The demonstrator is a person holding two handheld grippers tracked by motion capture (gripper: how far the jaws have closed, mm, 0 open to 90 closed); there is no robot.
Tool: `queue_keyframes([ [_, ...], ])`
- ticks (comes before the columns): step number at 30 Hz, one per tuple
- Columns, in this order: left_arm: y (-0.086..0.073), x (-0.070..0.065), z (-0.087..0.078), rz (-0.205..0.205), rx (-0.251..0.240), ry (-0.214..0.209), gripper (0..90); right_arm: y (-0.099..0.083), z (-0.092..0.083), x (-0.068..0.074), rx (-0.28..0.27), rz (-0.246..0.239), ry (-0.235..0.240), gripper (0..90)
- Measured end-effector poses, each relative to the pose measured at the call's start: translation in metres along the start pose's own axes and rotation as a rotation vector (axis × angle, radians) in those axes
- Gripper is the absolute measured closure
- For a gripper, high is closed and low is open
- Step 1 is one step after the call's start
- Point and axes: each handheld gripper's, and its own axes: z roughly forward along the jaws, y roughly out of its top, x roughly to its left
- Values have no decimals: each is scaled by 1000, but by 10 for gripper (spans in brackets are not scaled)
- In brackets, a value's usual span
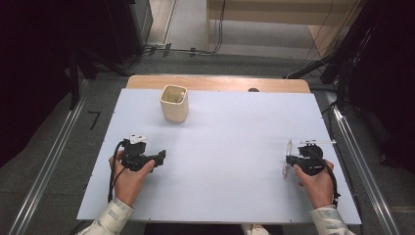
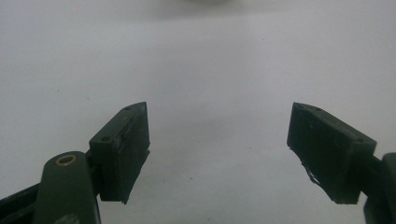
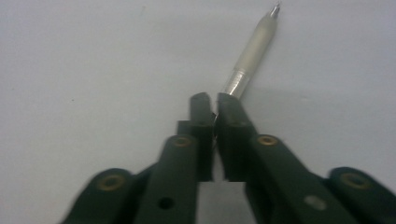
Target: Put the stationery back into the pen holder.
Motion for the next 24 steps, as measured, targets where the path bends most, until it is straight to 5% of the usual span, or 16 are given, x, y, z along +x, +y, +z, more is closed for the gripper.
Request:
queue_keyframes([
  [9,0,-1,1,10,1,-4,214,2,1,8,5,-10,-55,740],
  [14,0,-3,1,10,0,-8,214,4,7,10,29,9,-45,653],
  [24,0,-3,2,11,1,-10,215,10,10,22,59,-33,-75,725],
])
